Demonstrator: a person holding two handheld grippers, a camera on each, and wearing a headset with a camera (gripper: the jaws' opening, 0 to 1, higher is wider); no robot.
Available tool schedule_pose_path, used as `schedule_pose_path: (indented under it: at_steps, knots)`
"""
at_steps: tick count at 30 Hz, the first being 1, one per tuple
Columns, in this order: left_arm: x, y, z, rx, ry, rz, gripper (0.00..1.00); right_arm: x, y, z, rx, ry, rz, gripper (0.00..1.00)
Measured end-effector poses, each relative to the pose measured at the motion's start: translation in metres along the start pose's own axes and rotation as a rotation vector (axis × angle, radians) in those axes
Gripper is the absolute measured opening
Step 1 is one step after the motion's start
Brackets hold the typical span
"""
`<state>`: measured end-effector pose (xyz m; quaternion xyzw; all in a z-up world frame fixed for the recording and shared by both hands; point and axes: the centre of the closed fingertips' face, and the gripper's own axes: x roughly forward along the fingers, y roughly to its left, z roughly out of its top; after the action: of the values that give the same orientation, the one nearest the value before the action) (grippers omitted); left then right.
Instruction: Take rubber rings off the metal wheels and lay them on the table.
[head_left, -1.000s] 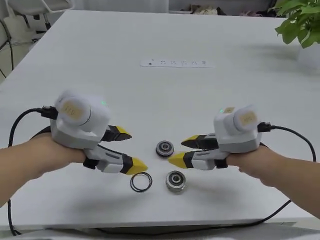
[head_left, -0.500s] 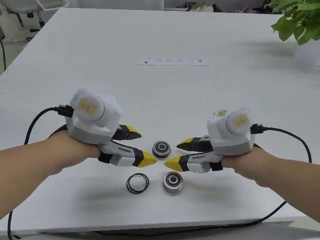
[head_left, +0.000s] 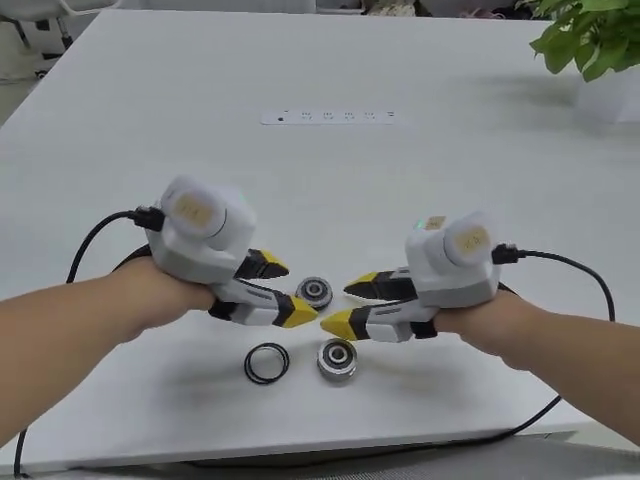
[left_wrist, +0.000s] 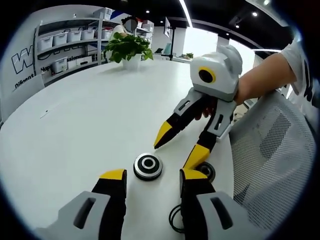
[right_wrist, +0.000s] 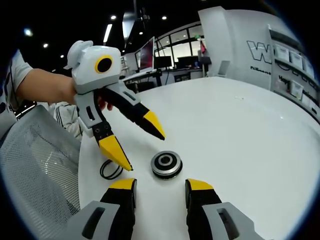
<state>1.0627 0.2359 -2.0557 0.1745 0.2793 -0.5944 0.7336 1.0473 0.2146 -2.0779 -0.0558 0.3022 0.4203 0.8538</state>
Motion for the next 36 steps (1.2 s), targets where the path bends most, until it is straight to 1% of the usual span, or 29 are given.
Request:
schedule_pose_path:
  at_steps: [2, 7, 10, 12, 20, 21, 23, 26, 31, 32, 35, 36]
  knots:
    - [0.002, 0.000, 0.002, 0.006, 0.001, 0.002, 0.39, 0.000, 0.001, 0.000, 0.000, 0.000, 0.002, 0.37]
    - [0.008, -0.003, 0.004, 0.013, 0.007, -0.011, 0.35, 0.000, 0.001, -0.001, -0.001, -0.001, 0.002, 0.36]
    - [0.011, -0.003, 0.007, -0.012, -0.004, -0.015, 0.33, 0.000, 0.001, -0.001, -0.001, -0.002, 0.002, 0.37]
    - [0.012, -0.003, 0.008, -0.009, -0.003, -0.013, 0.31, 0.000, 0.000, -0.002, 0.001, -0.001, 0.001, 0.37]
    - [0.017, -0.006, 0.003, 0.011, 0.033, -0.023, 0.22, 0.000, 0.001, -0.002, -0.003, -0.001, 0.003, 0.36]
    - [0.018, -0.006, 0.002, 0.018, 0.039, -0.019, 0.22, 0.000, 0.001, -0.002, -0.004, -0.002, 0.003, 0.36]
    - [0.018, -0.005, 0.003, 0.022, 0.037, -0.017, 0.21, 0.001, 0.000, -0.002, -0.003, -0.003, 0.002, 0.36]
    - [0.019, -0.001, 0.002, 0.000, 0.032, -0.012, 0.19, 0.001, 0.000, -0.002, -0.004, -0.003, 0.001, 0.36]
    - [0.019, 0.001, 0.003, -0.022, 0.025, -0.014, 0.16, 0.001, 0.001, -0.002, -0.007, -0.001, 0.003, 0.36]
    - [0.019, 0.001, 0.003, -0.020, 0.025, -0.012, 0.16, 0.002, 0.001, -0.002, -0.007, 0.000, 0.003, 0.36]
    - [0.020, 0.002, 0.002, 0.009, 0.038, 0.007, 0.13, 0.003, 0.001, -0.001, -0.009, 0.000, 0.004, 0.36]
    - [0.020, 0.004, 0.002, 0.024, 0.044, 0.015, 0.13, 0.003, 0.001, 0.000, -0.009, -0.001, 0.005, 0.36]
